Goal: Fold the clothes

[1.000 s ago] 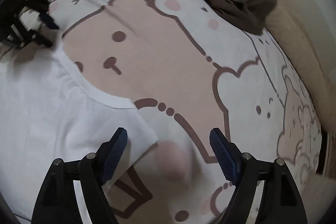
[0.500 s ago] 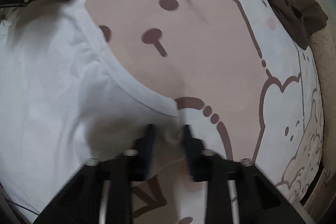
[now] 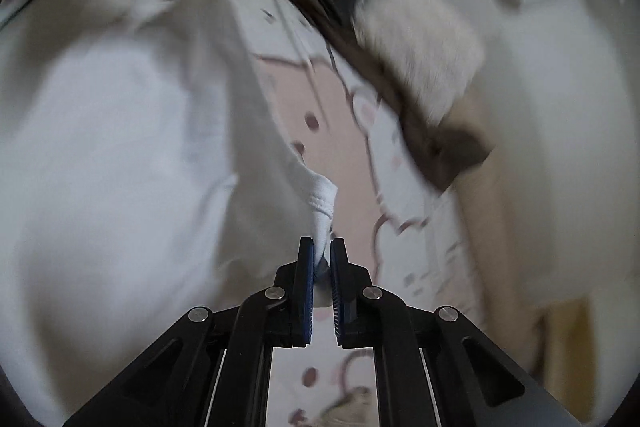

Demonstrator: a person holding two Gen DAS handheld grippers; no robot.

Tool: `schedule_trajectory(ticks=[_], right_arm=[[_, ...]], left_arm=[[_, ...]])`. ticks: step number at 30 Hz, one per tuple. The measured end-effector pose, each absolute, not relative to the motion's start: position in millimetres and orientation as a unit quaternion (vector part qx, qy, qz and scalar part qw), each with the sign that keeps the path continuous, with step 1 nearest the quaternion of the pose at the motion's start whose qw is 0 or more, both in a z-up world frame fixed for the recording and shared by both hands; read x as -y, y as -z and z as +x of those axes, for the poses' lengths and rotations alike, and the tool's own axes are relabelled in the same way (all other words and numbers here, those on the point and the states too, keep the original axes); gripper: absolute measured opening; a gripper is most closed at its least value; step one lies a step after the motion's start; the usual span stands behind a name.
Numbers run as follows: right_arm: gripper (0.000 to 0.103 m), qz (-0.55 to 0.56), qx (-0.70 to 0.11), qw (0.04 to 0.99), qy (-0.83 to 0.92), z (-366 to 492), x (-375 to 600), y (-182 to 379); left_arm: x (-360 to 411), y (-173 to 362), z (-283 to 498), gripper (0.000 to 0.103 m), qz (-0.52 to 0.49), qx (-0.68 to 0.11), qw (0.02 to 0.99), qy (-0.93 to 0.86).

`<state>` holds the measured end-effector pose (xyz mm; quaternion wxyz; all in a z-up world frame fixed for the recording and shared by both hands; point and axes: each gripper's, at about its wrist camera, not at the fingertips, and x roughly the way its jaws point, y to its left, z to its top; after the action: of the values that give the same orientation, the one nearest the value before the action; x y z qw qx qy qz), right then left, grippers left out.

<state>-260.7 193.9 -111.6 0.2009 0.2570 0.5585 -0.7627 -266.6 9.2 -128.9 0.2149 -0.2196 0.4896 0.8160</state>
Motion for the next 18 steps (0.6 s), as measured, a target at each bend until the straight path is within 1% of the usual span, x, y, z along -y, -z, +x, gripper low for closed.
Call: schedule_trajectory(ticks=[4,10,15,18], right_arm=[[0.008,0.187,-0.6,0.205,0.75,-199,-200,115],[0.007,0.142,-0.623,0.207,0.741,-133,-208,120],[0.006,0.102,-0.641,0.231,0.725,-65,-197,118],[0.006,0.111,-0.649,0.244,0.712,-37,-194,120]], left_arm=[[-10,125,-219,0.007,-0.18,-0.498,0.216,-0.82],[-8,128,-147,0.007,-0.132,-0.539,0.219,-0.802],[-4,135,-88,0.007,-0.148,-0.558,0.252,-0.776],[-6,137,-66,0.007,-0.163,-0.556,0.264,-0.771]])
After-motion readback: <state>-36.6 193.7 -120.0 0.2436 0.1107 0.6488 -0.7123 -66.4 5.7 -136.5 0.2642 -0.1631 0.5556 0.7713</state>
